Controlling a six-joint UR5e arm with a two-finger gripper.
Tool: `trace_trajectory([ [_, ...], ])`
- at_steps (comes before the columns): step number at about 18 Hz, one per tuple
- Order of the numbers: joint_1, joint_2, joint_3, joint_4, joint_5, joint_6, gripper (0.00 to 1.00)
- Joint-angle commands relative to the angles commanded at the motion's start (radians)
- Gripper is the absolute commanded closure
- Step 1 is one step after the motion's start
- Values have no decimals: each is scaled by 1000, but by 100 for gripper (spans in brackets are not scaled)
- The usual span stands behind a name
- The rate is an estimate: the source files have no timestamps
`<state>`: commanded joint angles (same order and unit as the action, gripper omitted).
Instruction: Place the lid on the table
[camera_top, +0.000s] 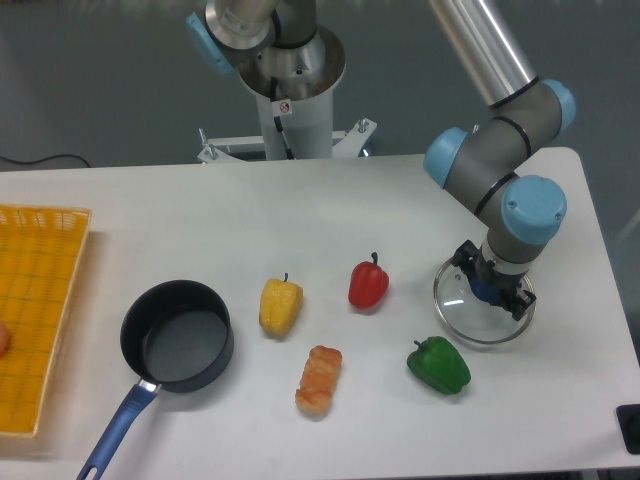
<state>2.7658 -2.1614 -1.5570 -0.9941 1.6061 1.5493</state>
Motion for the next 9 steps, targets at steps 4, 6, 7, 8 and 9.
trace_trajectory([
  [4, 0, -3, 0, 2, 2, 0, 60],
  [6, 0, -6, 0, 3, 2, -2, 60],
  [7, 0, -6, 0, 3, 2, -2, 60],
  [8, 0, -8, 0, 3, 2, 0, 60],
  [9, 0, -8, 0, 3, 2, -2, 60],
])
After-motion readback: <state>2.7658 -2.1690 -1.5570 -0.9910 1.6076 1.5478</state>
